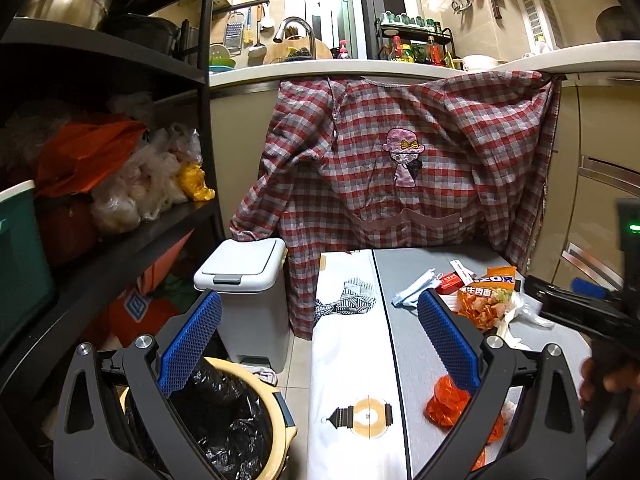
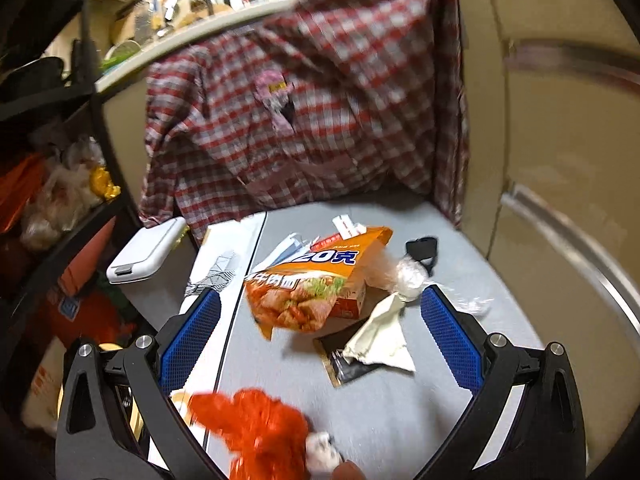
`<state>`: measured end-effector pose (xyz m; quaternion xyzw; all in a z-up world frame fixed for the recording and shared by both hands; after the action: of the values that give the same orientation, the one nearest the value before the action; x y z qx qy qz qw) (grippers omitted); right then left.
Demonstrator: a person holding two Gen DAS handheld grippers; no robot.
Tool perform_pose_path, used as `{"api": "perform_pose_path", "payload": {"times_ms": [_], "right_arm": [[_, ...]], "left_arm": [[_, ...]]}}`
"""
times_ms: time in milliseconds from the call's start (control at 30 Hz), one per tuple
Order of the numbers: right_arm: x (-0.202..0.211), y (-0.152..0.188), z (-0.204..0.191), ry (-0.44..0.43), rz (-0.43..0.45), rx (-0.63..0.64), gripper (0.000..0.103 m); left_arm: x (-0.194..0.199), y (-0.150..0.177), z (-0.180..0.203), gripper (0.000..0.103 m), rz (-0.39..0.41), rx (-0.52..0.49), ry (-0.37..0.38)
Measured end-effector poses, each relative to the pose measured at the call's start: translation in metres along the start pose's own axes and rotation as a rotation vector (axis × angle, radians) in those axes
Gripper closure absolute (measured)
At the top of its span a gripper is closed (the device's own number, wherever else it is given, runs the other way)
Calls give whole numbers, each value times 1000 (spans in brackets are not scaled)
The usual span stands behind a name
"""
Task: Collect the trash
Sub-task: 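Reach the right tool to the orange noodle bag and close on it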
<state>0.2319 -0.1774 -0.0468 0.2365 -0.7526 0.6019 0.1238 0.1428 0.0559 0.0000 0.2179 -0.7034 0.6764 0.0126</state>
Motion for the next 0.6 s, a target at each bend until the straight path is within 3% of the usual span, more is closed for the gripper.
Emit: {"api": "perform_pose_path", "payload": {"times_ms": [200, 500, 567, 600], "right_arm": [[-66, 0, 24, 38, -101, -59, 5], [-99, -4, 22, -5, -121, -63, 5], [-98, -3, 18, -23, -110, -60, 14], [-97, -2, 15, -22, -107, -44, 31]], "left_arm": [[-21, 16, 2, 8, -40, -35, -4], [-47, 30, -1, 8, -122, -14, -10], [-49, 32, 0, 8, -125, -15, -11], [-50, 32, 1, 8, -126, -16, -10]]}}
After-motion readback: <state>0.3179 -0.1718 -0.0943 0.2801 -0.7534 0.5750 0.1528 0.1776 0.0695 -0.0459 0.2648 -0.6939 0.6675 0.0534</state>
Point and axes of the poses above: each gripper's, at about its wrist camera, not at the fingertips, and x roughly against the way its jaws point, z to its right, y to its underside, the point moved 6 cm from there along -x, roughly the way its jaws point, and after that the axes turned 8 degrees about -y, right-handed, at the moved point
